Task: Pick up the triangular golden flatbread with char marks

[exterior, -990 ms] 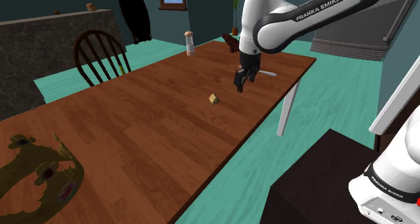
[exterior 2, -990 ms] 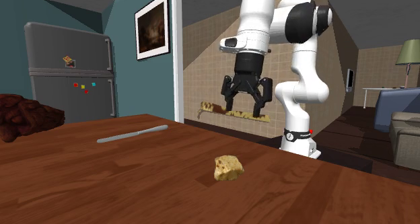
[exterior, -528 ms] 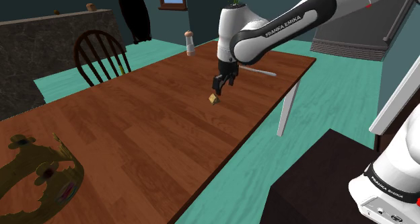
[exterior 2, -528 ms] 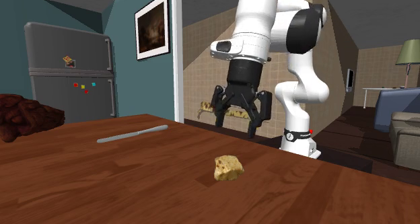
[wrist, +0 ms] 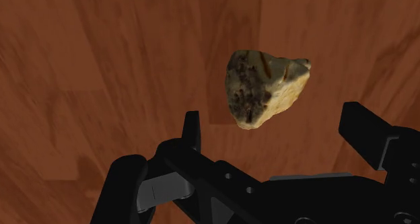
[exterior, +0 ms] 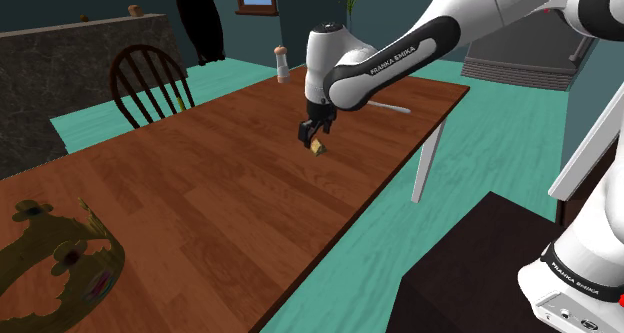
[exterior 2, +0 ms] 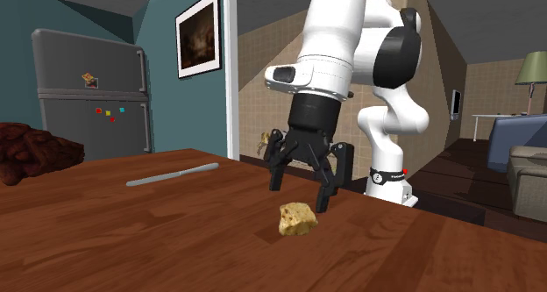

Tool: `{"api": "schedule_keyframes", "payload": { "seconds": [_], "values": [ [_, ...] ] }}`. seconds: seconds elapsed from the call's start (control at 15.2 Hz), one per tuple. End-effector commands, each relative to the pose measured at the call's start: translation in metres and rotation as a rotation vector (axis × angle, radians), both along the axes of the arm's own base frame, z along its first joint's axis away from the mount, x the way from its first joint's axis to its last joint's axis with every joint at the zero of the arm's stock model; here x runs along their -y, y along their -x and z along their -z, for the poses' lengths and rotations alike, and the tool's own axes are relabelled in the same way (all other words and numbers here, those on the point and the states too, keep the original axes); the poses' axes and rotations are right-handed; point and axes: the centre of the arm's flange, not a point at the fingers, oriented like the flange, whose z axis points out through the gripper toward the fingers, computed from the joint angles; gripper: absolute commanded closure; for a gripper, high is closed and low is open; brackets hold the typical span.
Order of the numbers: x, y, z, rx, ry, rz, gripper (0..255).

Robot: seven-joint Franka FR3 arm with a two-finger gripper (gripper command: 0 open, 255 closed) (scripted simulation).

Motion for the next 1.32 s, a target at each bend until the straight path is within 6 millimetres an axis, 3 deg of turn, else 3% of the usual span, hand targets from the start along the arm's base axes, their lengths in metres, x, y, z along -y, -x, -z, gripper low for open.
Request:
{"api": "schedule_keyframes", "payload": {
  "seconds": [0.0,0.26,0.33,0.92,1.25],
  "values": [
    [-0.001,-0.002,0.010,0.001,0.000,0.000,0],
    [-0.001,-0.002,0.024,0.001,0.000,0.000,0],
    [-0.001,-0.002,0.025,0.001,0.000,0.000,255],
    [-0.001,-0.002,0.024,0.001,0.000,0.000,255],
    [-0.001,-0.002,-0.002,0.001,0.000,0.000,255]
  ]
}}
